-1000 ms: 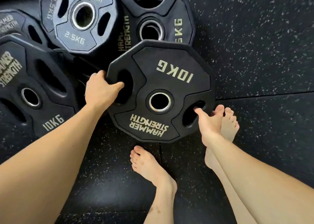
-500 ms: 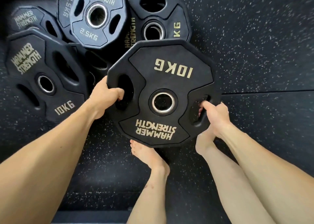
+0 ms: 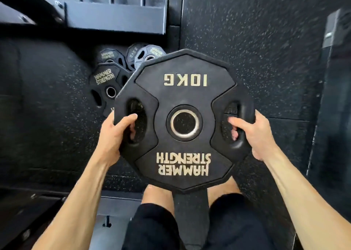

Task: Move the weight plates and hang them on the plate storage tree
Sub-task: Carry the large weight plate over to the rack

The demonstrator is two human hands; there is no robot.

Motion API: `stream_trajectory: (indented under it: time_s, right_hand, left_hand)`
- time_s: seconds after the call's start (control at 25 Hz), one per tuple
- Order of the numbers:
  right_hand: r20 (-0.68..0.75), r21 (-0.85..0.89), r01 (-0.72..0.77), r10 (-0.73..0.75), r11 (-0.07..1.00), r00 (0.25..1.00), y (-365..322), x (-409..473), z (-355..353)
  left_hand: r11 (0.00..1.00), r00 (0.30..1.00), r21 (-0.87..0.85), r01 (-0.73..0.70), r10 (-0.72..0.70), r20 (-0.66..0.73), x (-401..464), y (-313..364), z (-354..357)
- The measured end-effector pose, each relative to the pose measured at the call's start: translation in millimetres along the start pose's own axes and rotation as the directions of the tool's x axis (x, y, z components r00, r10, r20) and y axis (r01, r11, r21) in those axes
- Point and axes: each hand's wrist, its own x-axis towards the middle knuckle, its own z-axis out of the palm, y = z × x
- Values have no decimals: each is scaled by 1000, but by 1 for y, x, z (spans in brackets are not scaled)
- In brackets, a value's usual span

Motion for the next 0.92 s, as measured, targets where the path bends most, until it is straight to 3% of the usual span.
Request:
stream_trajectory:
  time_s: [0.12, 0.16, 0.32, 0.52, 0.72, 0.92]
  right_hand:
    - [69, 11, 135, -136, 991, 988, -70, -87, -17]
    - [85, 12, 167, -167, 986, 982, -99, -133, -18]
    - [65, -23, 285, -283, 958, 957, -149, -199, -15]
    - [168, -28, 429, -418, 903, 893, -193, -265, -1]
    - [322, -58, 564, -519, 824, 792, -223, -281, 22]
    - [652, -121, 647, -431, 753, 624, -235, -291, 39]
  left_hand:
    - [963, 987, -265, -43, 82, 136, -97, 46, -31]
    - [949, 987, -304, -84, 120, 103, -149, 72, -43]
    - [922, 979, -330, -201, 181, -89, -223, 101, -57]
    - [860, 928, -369, -352, 270, -256, -314, 117, -86]
    - [776, 825, -415, -475, 227, -517, -378, 97, -87]
    - [644, 609, -474, -600, -16, -793, -456, 40, -29]
